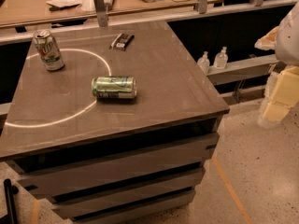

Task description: Move green can near 7up can

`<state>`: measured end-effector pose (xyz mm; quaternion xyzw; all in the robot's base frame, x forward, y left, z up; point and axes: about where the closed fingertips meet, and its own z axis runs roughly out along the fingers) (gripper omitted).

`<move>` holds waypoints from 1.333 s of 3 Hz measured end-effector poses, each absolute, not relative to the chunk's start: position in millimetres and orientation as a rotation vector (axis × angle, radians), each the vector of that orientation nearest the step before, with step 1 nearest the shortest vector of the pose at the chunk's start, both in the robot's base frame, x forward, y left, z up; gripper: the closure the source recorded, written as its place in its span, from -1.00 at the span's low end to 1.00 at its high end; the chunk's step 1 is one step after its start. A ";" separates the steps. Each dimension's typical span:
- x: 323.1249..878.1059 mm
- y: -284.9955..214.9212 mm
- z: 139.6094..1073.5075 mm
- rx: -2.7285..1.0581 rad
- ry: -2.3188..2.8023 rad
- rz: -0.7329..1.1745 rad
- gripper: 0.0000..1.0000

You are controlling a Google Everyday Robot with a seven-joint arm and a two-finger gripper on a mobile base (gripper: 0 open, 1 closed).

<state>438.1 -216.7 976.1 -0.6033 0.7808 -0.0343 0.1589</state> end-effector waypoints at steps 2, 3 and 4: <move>453.5 -199.1 968.7 -1.772 2.214 -0.085 -1.00; 486.4 -159.7 951.1 -1.842 2.162 -0.041 -1.00; 519.4 -113.3 930.8 -1.917 2.109 -0.004 -1.00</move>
Offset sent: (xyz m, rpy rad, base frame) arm 0.0371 0.0420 -0.0232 -0.0184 0.0626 0.0867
